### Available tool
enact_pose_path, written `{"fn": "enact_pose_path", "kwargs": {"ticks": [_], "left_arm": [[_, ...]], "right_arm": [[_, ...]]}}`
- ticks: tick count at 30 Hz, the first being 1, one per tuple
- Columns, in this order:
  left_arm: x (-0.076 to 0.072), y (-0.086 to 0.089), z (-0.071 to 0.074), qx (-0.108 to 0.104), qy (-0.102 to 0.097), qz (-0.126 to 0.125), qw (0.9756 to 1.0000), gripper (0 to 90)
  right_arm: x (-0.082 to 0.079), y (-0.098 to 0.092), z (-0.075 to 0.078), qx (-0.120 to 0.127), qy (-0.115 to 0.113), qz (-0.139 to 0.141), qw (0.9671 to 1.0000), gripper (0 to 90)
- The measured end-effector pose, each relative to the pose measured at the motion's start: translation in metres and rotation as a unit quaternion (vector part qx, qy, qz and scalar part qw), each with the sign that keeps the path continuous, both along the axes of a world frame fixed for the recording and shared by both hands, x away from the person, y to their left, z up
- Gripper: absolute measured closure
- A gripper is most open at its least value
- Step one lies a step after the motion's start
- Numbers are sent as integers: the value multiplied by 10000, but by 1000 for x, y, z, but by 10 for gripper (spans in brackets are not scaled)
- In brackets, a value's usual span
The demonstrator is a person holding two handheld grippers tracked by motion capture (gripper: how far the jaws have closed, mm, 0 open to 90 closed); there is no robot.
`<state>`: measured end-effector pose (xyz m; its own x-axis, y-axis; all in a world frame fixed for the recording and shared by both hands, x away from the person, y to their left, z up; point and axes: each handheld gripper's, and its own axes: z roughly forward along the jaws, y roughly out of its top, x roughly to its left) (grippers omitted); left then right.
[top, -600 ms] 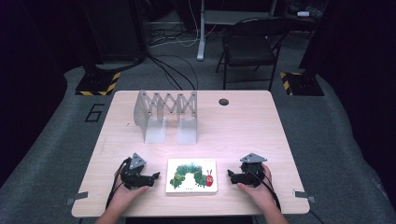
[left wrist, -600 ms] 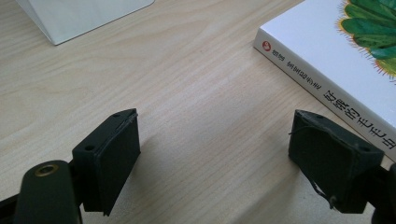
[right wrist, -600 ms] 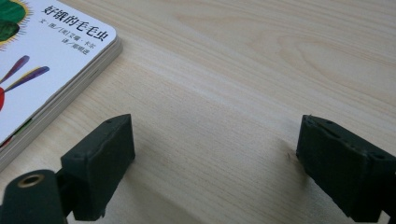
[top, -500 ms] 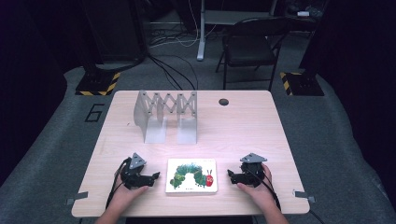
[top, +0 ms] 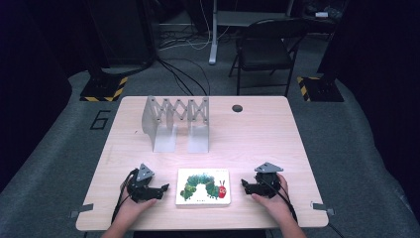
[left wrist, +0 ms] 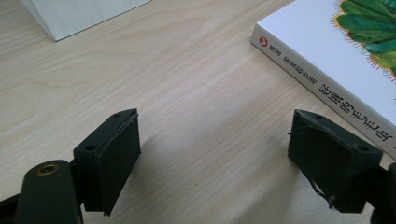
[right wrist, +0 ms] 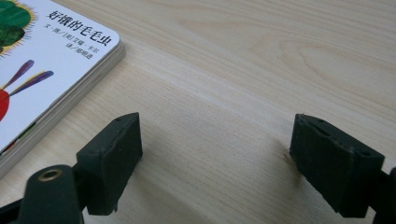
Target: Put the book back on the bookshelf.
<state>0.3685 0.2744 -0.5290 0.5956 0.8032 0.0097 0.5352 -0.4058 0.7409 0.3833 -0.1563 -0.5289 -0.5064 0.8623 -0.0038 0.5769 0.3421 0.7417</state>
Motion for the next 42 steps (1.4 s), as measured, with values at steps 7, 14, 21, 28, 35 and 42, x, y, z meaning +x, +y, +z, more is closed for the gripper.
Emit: {"fn": "enact_pose_path", "kwargs": {"ticks": [7,14,21,28,35,42], "left_arm": [[-1,0,0,18,-53,33,10000,182],[5,-2,1,-392,34,408,9984,319],[2,-5,7,-530,299,323,9976,348],[-10,-13,19,-722,237,40,9971,347],[-23,-22,22,-600,270,-363,9972,341],[-34,-31,21,-548,301,-596,9963,334]], "right_arm": [[0,1,1,10,-47,33,10000,225],[-2,8,4,-19,46,-24,10000,308],[0,18,18,-124,462,7,9989,399],[8,29,37,149,563,44,9983,413],[13,44,49,326,515,46,9981,423],[13,55,37,388,680,216,9967,439]]}}
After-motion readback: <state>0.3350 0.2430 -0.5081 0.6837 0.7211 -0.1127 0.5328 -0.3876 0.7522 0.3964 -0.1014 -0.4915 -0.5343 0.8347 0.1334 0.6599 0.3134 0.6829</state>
